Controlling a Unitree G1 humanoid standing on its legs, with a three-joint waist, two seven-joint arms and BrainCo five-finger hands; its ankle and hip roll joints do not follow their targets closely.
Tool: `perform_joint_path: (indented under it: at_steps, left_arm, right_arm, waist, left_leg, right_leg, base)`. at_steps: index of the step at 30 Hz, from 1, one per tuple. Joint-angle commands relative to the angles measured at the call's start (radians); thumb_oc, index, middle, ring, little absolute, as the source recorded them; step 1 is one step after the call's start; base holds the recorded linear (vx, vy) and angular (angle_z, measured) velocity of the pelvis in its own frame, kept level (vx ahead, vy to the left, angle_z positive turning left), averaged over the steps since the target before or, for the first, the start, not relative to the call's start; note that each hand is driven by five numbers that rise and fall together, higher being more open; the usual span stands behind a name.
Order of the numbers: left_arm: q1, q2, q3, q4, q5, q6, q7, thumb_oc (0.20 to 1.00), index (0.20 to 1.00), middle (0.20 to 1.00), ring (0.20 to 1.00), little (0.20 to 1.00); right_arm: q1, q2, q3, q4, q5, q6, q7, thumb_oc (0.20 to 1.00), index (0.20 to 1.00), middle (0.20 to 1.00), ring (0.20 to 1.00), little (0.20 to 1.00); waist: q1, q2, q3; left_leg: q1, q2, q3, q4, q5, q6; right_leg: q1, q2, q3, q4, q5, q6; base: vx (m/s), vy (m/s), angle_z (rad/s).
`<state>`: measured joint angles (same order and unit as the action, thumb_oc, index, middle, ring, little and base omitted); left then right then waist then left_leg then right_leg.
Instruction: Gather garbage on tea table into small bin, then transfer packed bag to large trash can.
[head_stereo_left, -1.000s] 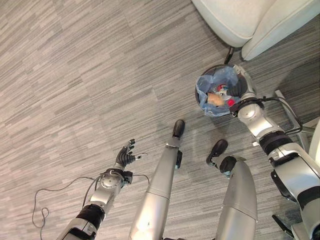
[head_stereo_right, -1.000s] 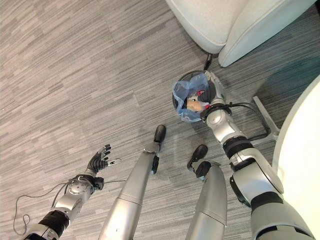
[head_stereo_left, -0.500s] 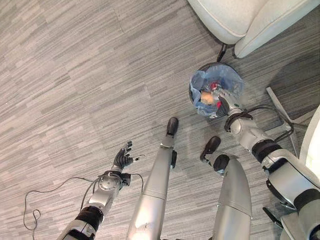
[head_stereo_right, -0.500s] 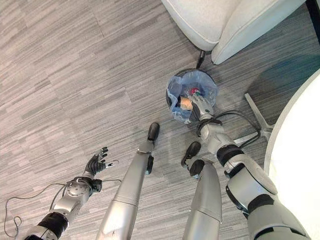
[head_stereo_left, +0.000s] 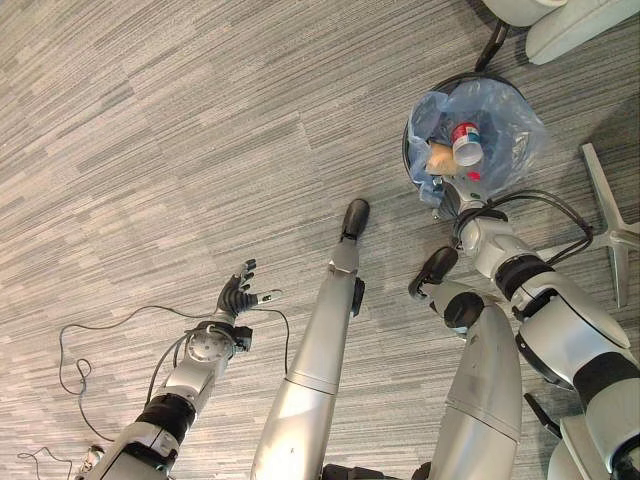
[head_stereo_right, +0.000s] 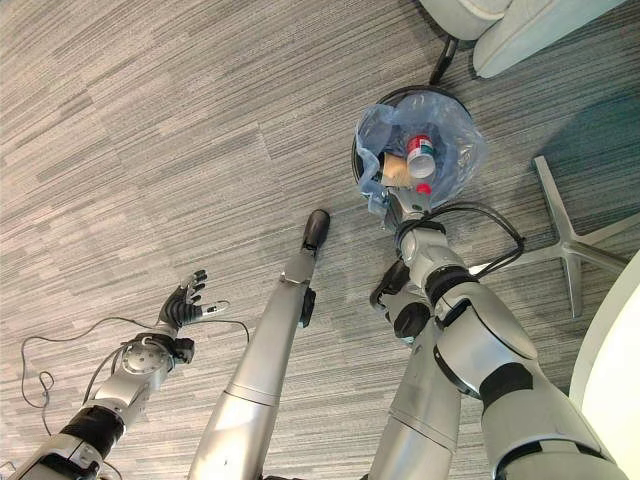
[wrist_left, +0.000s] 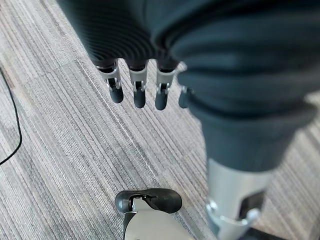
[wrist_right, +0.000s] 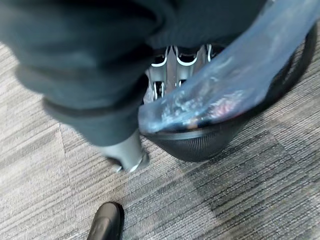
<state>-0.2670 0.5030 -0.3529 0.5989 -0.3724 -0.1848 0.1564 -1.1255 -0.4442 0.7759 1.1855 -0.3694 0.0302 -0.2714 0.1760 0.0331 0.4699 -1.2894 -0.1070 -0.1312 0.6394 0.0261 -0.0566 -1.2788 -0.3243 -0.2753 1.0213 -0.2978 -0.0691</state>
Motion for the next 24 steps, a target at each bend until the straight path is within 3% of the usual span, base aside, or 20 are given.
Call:
perform_joint_path:
  at_steps: [1,9,13,15,20,24]
  left_arm:
    - [0.028,-0.022,-0.003,0.028,0.016,-0.012,0.002,1.000,1.000,1.000,1.000,1.000]
    - [0.030,-0.030,0.020,0.026,0.020,-0.006,-0.001,1.000,1.000,1.000,1.000,1.000]
    - [0.038,-0.048,0.045,0.028,0.026,0.007,-0.007,1.000,1.000,1.000,1.000,1.000]
    - [0.056,-0.056,0.074,0.027,0.036,0.016,-0.016,1.000,1.000,1.000,1.000,1.000]
    - [0.076,-0.058,0.100,0.028,0.048,0.023,-0.021,1.000,1.000,1.000,1.000,1.000]
    - [0.137,-0.069,0.140,0.021,0.058,0.032,-0.023,1.000,1.000,1.000,1.000,1.000]
  right_arm:
    - [0.024,-0.038,0.031,-0.031,0.044,-0.010,-0.004,0.200,0.200,0.200,0.200,0.200]
    - [0.048,-0.057,-0.036,-0.135,0.120,-0.027,-0.019,0.200,0.200,0.200,0.200,0.200]
    - [0.132,-0.052,-0.137,-0.305,0.200,-0.050,-0.032,0.200,0.200,0.200,0.200,0.200]
    - [0.257,-0.057,-0.242,-0.493,0.269,-0.085,-0.030,0.200,0.200,0.200,0.200,0.200]
    - [0.357,-0.048,-0.309,-0.650,0.306,-0.120,-0.019,0.200,0.200,0.200,0.200,0.200]
    - [0.520,0.013,-0.392,-0.851,0.378,-0.168,0.015,0.200,0.200,0.200,0.200,0.200]
  waist:
    - [0.001,0.040,-0.048]
    - [-0.014,0.030,-0.059]
    - [-0.025,0.015,-0.071]
    - [-0.042,0.002,-0.076]
    - [-0.058,-0.014,-0.080]
    - [-0.087,-0.042,-0.094]
  left_leg:
    - [0.070,-0.002,0.025,0.034,-0.153,0.041]
    - [0.118,0.010,0.028,-0.009,-0.147,0.038]
    - [0.211,0.018,0.031,-0.077,-0.138,0.035]
    - [0.349,0.030,0.027,-0.167,-0.126,0.029]
    - [0.478,0.038,0.026,-0.241,-0.118,0.023]
    - [0.717,0.063,0.042,-0.377,-0.098,0.011]
  right_leg:
    - [0.019,0.049,0.082,-0.189,0.071,0.125]
    - [0.068,0.064,0.078,-0.233,0.088,0.133]
    - [0.157,0.075,0.068,-0.306,0.110,0.140]
    - [0.287,0.083,0.051,-0.395,0.137,0.151]
    - [0.417,0.092,0.037,-0.487,0.166,0.159]
    - [0.652,0.116,0.018,-0.645,0.209,0.173]
  base:
    - [0.00,0.000,0.00]
    - [-0.01,-0.006,-0.02]
    - [-0.05,-0.016,-0.04]
    - [-0.07,-0.049,-0.07]
    - [-0.01,-0.019,0.01]
    - [0.04,-0.020,-0.16]
